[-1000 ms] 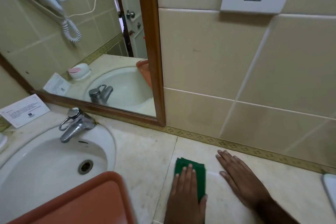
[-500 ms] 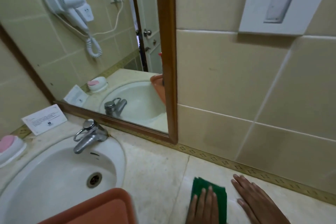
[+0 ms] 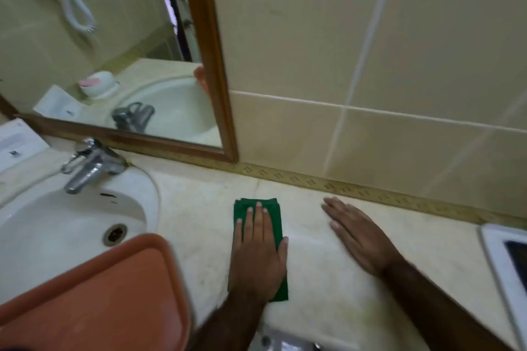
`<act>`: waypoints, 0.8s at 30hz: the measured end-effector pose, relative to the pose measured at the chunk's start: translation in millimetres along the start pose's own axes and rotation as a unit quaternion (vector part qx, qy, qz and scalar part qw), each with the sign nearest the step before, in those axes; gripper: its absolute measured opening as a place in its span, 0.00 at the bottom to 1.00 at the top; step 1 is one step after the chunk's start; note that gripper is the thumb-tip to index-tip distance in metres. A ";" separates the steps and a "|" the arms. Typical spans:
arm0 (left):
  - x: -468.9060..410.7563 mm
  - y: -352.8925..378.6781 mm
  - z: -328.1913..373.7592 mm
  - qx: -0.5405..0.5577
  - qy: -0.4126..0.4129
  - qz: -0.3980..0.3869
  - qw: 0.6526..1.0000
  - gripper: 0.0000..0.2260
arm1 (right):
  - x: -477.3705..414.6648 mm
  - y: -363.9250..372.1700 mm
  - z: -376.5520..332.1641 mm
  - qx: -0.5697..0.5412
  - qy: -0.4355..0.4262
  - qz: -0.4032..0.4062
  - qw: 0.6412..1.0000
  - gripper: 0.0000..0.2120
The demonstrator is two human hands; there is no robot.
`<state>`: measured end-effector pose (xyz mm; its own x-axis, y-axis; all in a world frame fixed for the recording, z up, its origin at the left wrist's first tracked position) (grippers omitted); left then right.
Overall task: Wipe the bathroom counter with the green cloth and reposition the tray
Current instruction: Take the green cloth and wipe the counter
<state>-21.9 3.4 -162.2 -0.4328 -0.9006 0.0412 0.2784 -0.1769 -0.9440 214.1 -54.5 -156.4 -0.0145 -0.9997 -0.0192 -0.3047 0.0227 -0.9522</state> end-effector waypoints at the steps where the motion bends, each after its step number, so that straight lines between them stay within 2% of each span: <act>1: 10.1 6.1 12.7 0.009 0.024 -0.009 1.000 0.35 | 0.2 -7.0 -2.4 -0.063 0.030 -0.012 0.997 0.22; 3: 35.3 20.6 42.7 0.035 0.062 -0.034 0.997 0.35 | 5.7 -22.6 -8.0 -0.211 0.113 -0.025 0.971 0.21; 5: 59.2 32.5 71.9 0.056 0.089 -0.043 0.994 0.34 | 13.0 -36.0 -16.3 -0.264 0.160 0.032 0.951 0.20; 7: 78.7 36.8 97.7 0.082 0.129 -0.060 0.986 0.32 | 30.5 -45.7 -28.4 -0.211 0.180 0.097 0.956 0.19; 9: 77.9 32.9 102.2 0.133 0.152 -0.037 0.979 0.28 | 52.1 -44.1 -45.4 -0.143 0.196 0.123 0.962 0.18; 12: 40.4 7.5 65.4 0.246 0.052 0.021 0.968 0.21 | 83.4 -16.6 -80.9 -0.102 0.233 0.086 0.963 0.20; 14: 14.2 -1.3 26.4 0.196 0.012 0.044 0.979 0.22 | 91.6 12.0 -105.0 -0.041 0.233 0.017 0.972 0.29; 17: 0.3 4.9 -3.8 0.090 0.035 0.021 0.995 0.26 | 87.5 42.6 -123.4 0.074 0.248 -0.029 0.965 0.44; 24: -3.3 14.8 -10.1 0.058 0.048 0.016 0.997 0.27 | 46.0 48.0 -105.2 0.121 0.179 -0.014 0.976 0.46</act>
<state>-25.0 7.8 -179.7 -0.5013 -0.8649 -0.0257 0.3889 -0.1987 -0.8996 98.6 -98.6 -170.9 -0.3550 -0.9319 0.0748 -0.0767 -0.0507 -0.9958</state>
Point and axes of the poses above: each hand's wrist, its own x-axis away from the middle knuckle, its own y-axis out of the palm, z = x × y, the point moved 2 cm from there along -x, towards the middle knuckle, and after that the axes turned 11 degrees about x, right-handed, at the moved point
